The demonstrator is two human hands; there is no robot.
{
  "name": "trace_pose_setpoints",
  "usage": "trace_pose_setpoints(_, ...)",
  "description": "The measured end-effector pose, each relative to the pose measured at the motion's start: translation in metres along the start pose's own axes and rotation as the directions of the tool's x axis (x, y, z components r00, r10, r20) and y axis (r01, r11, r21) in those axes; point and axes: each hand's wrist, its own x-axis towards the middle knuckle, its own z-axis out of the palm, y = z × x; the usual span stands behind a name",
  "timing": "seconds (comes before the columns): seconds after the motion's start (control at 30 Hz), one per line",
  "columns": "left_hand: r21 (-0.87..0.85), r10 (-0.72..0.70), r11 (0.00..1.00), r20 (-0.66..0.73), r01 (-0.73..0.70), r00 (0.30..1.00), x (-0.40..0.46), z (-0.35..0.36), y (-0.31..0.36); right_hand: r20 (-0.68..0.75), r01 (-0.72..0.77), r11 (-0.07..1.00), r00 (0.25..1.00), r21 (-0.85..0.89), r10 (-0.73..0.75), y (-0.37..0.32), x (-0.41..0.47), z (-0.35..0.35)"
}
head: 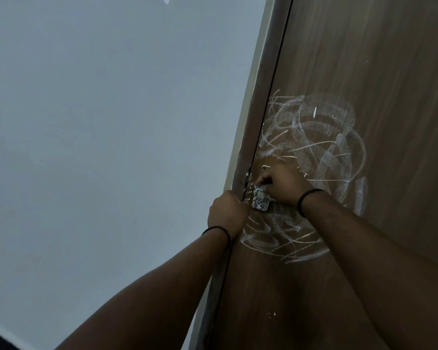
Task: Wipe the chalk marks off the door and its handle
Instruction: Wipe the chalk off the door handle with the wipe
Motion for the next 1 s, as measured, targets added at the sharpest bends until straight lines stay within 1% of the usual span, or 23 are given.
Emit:
trace_pose_setpoints(0.07, -0.024, 0.007, 1.0, -0.011, -0.008, 1.0, -0.002, 0.001, 0.002, 0.017, -0.006, 1.0, 1.0, 0.025, 0.005, 0.002, 0.002, -0.005)
trace_pose_setpoints(0.17, -0.037, 0.024, 0.999, -0.047, -0.025, 0.999, -0.004, 0.002, 0.004, -0.025, 0.02, 0.999, 0.999, -0.047, -0.021, -0.002, 0.006, 0.003)
trace_pose_setpoints(0.33, -0.085, 0.068, 0.994, -0.098, -0.076, 0.993, -0.007, 0.003, -0.001, -0.04, 0.135, 0.974, 0.989, -0.184, -0.145, -0.002, -0.002, 0.021)
trace_pose_setpoints(0.37, -0.095, 0.083, 0.991, -0.107, -0.094, 0.991, -0.007, 0.003, -0.002, -0.055, 0.153, 0.97, 0.985, -0.186, -0.166, 0.001, -0.005, 0.02)
trace_pose_setpoints(0.4, -0.108, 0.097, 0.988, -0.115, -0.11, 0.989, -0.007, 0.003, -0.002, -0.089, 0.158, 0.974, 0.981, -0.162, -0.174, 0.005, -0.009, 0.018)
trace_pose_setpoints(0.43, -0.127, 0.114, 0.983, -0.127, -0.13, 0.985, -0.007, 0.003, -0.002, -0.136, 0.137, 0.985, 0.979, -0.108, -0.151, 0.009, -0.012, 0.017)
trace_pose_setpoints(0.5, -0.192, 0.173, 0.959, -0.182, -0.207, 0.968, -0.008, 0.005, 0.0, -0.227, 0.031, 0.999, 0.974, 0.041, -0.021, 0.013, -0.014, 0.014)
trace_pose_setpoints(0.53, -0.223, 0.211, 0.94, -0.22, -0.26, 0.952, -0.009, 0.007, 0.002, -0.249, -0.013, 0.995, 0.968, 0.098, 0.037, 0.014, -0.013, 0.014)
trace_pose_setpoints(0.6, -0.233, 0.29, 0.904, -0.277, -0.357, 0.916, -0.009, 0.01, 0.007, -0.241, -0.044, 0.986, 0.967, 0.161, 0.083, 0.013, -0.012, 0.017)
trace_pose_setpoints(0.7, -0.119, 0.404, 0.886, -0.278, -0.448, 0.872, 0.001, 0.014, 0.016, -0.215, -0.048, 0.958, 0.97, 0.284, 0.112, 0.012, -0.013, 0.024)
trace_pose_setpoints(0.73, -0.09, 0.422, 0.885, -0.259, -0.457, 0.869, 0.005, 0.015, 0.019, -0.216, -0.055, 0.933, 0.966, 0.355, 0.139, 0.014, -0.015, 0.024)
trace_pose_setpoints(0.8, -0.083, 0.419, 0.894, -0.19, -0.439, 0.888, 0.014, 0.017, 0.025, -0.207, -0.079, 0.863, 0.956, 0.498, 0.207, 0.016, -0.018, 0.022)
trace_pose_setpoints(0.87, -0.129, 0.387, 0.906, -0.128, -0.402, 0.913, 0.02, 0.019, 0.03, -0.204, -0.088, 0.822, 0.949, 0.563, 0.241, 0.018, -0.019, 0.022)
trace_pose_setpoints(0.9, -0.164, 0.364, 0.91, -0.121, -0.38, 0.924, 0.023, 0.02, 0.033, -0.208, -0.08, 0.805, 0.946, 0.587, 0.246, 0.019, -0.019, 0.021)
trace_pose_setpoints(1.0, -0.232, 0.257, 0.927, -0.175, -0.293, 0.951, 0.03, 0.021, 0.034, -0.223, -0.043, 0.751, 0.942, 0.659, 0.25, 0.019, -0.019, 0.023)
